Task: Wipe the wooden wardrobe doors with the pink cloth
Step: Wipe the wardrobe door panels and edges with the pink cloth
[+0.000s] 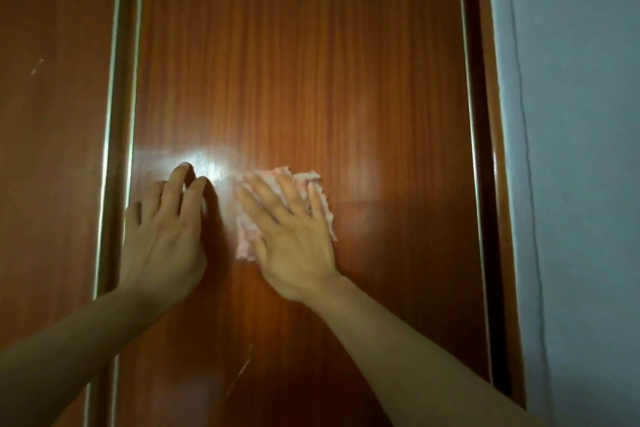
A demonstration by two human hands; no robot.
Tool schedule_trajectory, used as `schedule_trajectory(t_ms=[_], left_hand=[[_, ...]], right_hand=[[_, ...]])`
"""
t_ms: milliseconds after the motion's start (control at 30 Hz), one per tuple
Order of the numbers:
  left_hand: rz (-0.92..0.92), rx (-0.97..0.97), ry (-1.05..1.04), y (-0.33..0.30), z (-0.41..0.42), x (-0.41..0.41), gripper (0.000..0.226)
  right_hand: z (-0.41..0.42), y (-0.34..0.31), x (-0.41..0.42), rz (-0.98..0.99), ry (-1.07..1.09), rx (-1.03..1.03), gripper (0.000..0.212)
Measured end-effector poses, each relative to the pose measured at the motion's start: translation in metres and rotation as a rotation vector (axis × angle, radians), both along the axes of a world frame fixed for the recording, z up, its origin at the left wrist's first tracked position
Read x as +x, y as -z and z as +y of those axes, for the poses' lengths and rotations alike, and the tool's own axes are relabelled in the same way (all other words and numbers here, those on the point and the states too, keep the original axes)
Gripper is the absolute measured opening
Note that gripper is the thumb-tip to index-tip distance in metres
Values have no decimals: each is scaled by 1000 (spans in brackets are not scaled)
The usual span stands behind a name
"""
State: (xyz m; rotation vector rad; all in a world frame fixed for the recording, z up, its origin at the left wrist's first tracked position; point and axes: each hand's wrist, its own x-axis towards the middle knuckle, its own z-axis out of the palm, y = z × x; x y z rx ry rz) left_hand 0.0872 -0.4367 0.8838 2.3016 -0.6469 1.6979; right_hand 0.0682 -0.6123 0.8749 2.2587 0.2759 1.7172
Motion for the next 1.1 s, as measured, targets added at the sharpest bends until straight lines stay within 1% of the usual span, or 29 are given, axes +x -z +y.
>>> schedule_trajectory(t_ms=[33, 100, 167, 200, 267, 300, 333, 367, 433, 467, 500, 533, 567, 633, 700, 767, 833, 867, 900, 967, 1033, 1100], left_hand=[[3, -26, 5, 2, -4, -2, 68], [11, -50, 18, 7, -10, -4, 69], [26, -26, 27, 13, -14, -7, 67], [32, -13, 29, 15, -13, -7, 67], [31, 8, 23, 17, -11, -6, 73], [30, 21, 22, 18, -10, -5, 74], [31, 34, 27, 19, -10, -6, 71], [30, 42, 31, 19, -10, -6, 70], [36, 33, 32, 20, -12, -8, 67], [40, 19, 31, 21, -14, -8, 67], [43, 8, 32, 21, -16, -9, 70], [44, 3, 33, 21, -18, -10, 71], [48, 6, 36, 20, -20, -10, 71], [49, 18, 55, 18, -23, -9, 69], [44, 23, 74, 17, -22, -7, 67], [24, 39, 83, 15, -17, -5, 68], [0, 53, 74, 12, -7, -2, 70], [-2, 44, 71, 10, 1, 1, 71], [6, 25, 71, 8, 9, 3, 72], [18, -4, 58, 10, 26, 9, 74], [22, -5, 39, 17, 40, 15, 72], [47, -10, 24, 29, 50, 19, 67]], right_hand=[[-26, 2, -7, -32, 0, 101, 61], [-83, 5, -24, -105, 109, 323, 62], [-127, 7, -39, -154, 204, 530, 65], [-134, 7, -44, -185, 220, 648, 66], [-119, 0, -41, -263, 209, 883, 66], [-100, -1, -37, -270, 198, 925, 68], [-78, 1, -31, -262, 168, 863, 70], [-55, 8, -24, -233, 122, 706, 70], [-19, 28, -15, -73, 45, 305, 67], [-17, 33, -15, -5, 28, 161, 64], [-27, 31, -18, 31, 13, 81, 63], [-47, 25, -21, 37, 16, 83, 62], [-70, 22, -26, 10, 45, 162, 63], [-125, 19, -43, -107, 161, 403, 65], [-162, 14, -59, -126, 195, 556, 67], [-168, -5, -61, -154, 192, 650, 70], [-155, -35, -53, -226, 219, 773, 68], [-144, -49, -47, -249, 233, 794, 66], [-128, -57, -42, -261, 227, 767, 66], [-84, -54, -27, -212, 165, 609, 69], [-30, -30, -11, -140, 67, 397, 69], [18, 7, 2, -25, -5, 121, 67]])
